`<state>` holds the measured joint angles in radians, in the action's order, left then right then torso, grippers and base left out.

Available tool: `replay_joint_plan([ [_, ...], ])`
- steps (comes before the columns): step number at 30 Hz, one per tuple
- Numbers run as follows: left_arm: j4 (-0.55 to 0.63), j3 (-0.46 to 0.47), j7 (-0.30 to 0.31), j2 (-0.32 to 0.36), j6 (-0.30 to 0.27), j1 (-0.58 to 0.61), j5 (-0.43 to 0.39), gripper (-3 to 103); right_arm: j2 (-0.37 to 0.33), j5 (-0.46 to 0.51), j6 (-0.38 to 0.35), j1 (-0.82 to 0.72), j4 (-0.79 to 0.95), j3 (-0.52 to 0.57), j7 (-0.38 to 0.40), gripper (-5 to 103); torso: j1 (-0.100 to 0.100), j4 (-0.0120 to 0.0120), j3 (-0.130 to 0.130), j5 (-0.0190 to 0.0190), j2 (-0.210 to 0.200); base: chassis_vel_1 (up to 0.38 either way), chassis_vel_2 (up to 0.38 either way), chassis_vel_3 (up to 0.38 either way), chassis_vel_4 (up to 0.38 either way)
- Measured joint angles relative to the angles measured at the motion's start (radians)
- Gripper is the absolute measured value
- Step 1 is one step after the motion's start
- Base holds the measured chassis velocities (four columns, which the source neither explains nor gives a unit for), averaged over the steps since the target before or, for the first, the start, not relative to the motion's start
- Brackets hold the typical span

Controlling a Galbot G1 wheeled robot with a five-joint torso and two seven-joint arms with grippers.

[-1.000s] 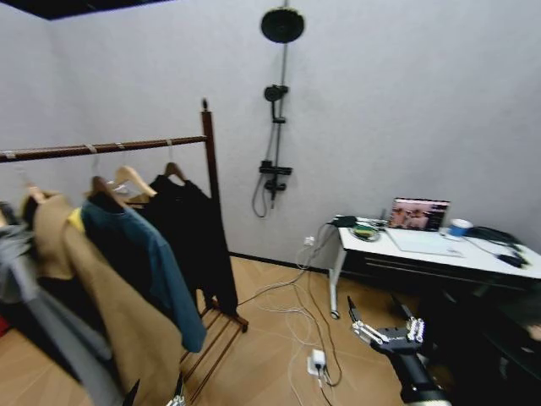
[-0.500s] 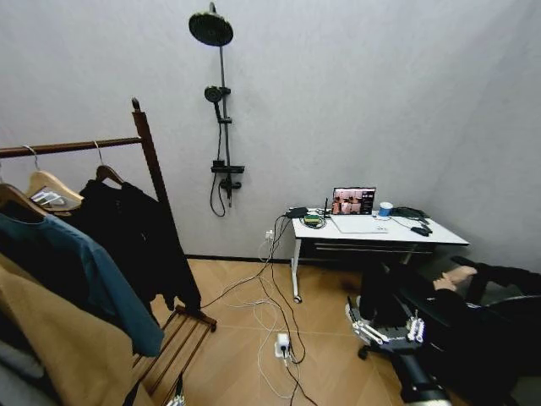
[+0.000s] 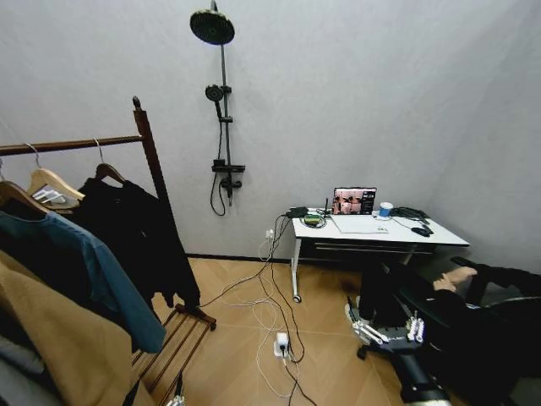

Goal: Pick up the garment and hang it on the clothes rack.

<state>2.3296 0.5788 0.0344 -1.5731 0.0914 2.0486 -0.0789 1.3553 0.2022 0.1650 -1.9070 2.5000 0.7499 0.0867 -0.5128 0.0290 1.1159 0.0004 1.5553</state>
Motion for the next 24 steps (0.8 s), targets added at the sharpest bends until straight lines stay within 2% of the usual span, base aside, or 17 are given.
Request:
replay_joint_plan([
  [12,0.000,0.000,0.000,0.000,0.000,0.000,0.000,100,0.000,0.000,0.000,0.000,0.000,0.000,0.000,100,-0.001,0.0000,0.000,-0.0005,0.000,-0.033,-0.013,-0.042,-0.066],
  [24,0.000,0.000,0.000,0.000,0.000,0.000,0.000,100,0.000,0.000,0.000,0.000,0.000,0.000,0.000,100,0.003,0.0004,-0.004,-0.0003,-0.008,-0.093,-0.100,-0.088,-0.078],
])
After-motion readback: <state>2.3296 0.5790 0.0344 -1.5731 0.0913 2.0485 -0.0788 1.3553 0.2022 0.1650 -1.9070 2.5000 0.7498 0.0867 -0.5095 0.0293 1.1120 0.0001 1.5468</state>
